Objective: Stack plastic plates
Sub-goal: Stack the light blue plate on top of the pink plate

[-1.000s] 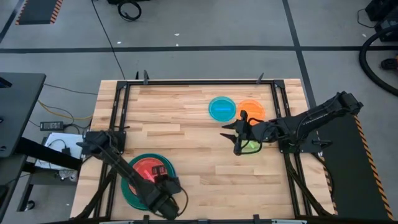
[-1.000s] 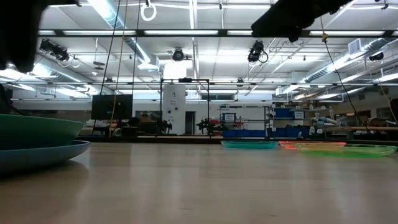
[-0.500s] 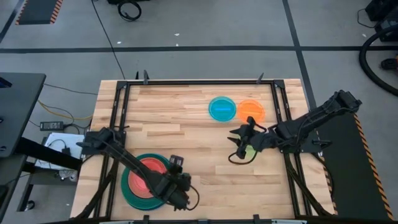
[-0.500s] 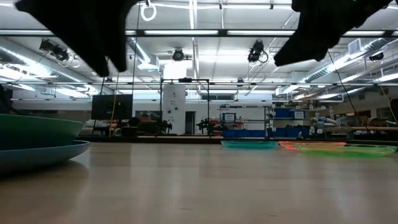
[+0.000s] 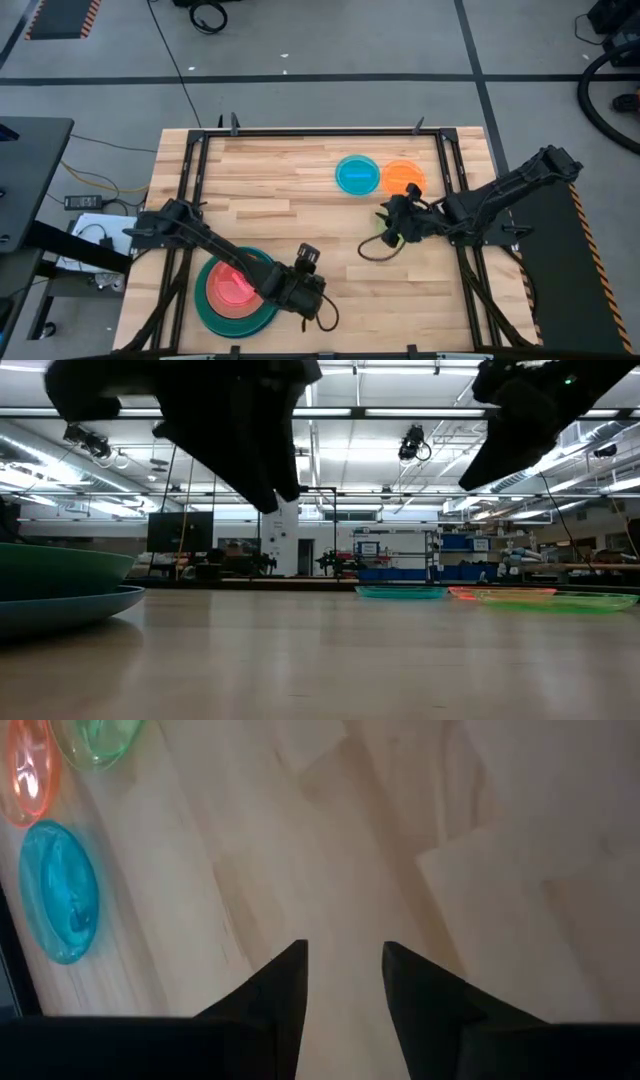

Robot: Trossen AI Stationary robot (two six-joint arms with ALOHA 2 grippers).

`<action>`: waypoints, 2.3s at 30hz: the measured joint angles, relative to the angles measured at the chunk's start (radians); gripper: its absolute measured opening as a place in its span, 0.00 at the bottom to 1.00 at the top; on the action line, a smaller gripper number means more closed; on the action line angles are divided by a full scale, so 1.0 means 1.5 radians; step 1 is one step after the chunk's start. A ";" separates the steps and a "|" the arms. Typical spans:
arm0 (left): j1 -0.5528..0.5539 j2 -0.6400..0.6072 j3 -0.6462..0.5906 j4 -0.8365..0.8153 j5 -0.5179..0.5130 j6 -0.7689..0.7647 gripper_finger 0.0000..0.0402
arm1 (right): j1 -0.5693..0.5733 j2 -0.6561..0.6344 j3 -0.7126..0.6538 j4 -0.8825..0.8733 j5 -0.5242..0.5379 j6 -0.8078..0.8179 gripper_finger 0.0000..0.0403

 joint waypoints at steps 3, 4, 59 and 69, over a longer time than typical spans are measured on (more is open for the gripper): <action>0.012 0.000 -0.019 0.016 0.000 0.001 0.35 | -0.052 0.000 0.004 -0.001 -0.039 -0.038 0.33; 0.015 0.000 -0.024 0.021 0.000 0.001 0.35 | -0.074 0.000 0.005 0.005 -0.053 -0.051 0.32; 0.134 -0.303 -0.533 0.686 0.126 0.104 0.26 | -0.754 0.504 0.379 -0.122 -0.569 -0.447 0.45; 0.152 -0.328 -0.588 0.758 0.151 0.067 0.26 | -0.761 0.564 0.419 -0.211 -0.604 -0.488 0.34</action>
